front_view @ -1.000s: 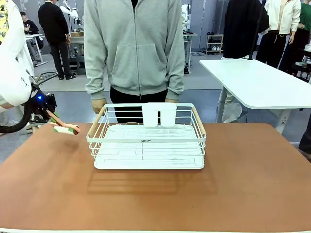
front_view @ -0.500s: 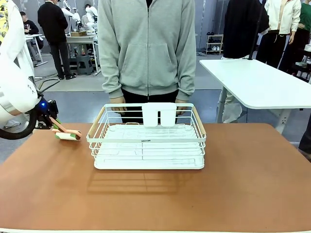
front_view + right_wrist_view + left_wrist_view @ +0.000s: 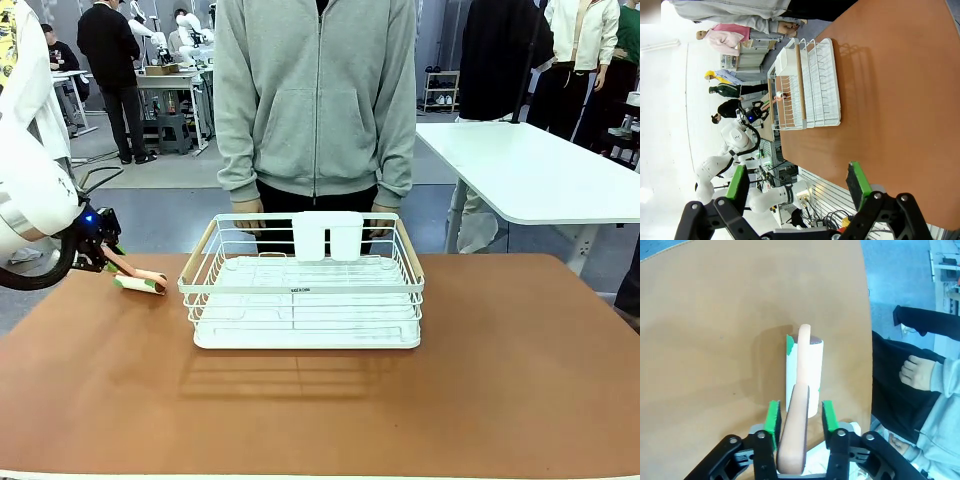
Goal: Clean the table.
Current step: Place the Lint Roller down when the Dish drying rack is positioned in the middle of the table.
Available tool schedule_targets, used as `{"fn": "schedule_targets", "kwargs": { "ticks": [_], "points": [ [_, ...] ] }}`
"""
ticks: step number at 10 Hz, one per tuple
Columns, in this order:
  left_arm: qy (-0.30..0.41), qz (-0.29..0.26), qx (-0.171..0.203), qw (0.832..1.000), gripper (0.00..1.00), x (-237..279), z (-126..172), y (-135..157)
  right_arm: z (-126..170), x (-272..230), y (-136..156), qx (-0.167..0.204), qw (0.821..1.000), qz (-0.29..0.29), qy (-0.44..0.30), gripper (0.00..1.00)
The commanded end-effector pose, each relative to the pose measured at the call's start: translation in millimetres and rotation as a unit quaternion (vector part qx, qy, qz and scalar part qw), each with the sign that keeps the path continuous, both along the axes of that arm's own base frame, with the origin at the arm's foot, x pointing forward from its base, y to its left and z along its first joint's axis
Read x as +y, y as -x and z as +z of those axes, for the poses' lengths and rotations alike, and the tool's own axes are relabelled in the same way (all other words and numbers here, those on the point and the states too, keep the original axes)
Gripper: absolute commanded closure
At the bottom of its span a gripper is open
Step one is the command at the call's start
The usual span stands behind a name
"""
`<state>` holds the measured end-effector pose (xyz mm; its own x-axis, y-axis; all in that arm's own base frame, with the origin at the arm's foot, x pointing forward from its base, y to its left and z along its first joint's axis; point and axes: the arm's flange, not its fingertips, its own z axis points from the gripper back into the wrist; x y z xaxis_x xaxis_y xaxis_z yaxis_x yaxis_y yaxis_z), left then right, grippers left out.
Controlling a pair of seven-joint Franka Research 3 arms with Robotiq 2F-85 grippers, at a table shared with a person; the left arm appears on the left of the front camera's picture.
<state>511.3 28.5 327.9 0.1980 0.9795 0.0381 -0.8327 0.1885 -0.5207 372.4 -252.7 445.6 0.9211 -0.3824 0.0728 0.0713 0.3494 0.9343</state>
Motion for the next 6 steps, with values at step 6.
{"fn": "schedule_targets", "kwargs": {
  "ticks": [6],
  "points": [
    [-0.021,-0.013,0.001,1.0,0.0,-8,37,63,2,1,1,-0.008,1.0,0.002,-0.002,0.0]
  ]
}}
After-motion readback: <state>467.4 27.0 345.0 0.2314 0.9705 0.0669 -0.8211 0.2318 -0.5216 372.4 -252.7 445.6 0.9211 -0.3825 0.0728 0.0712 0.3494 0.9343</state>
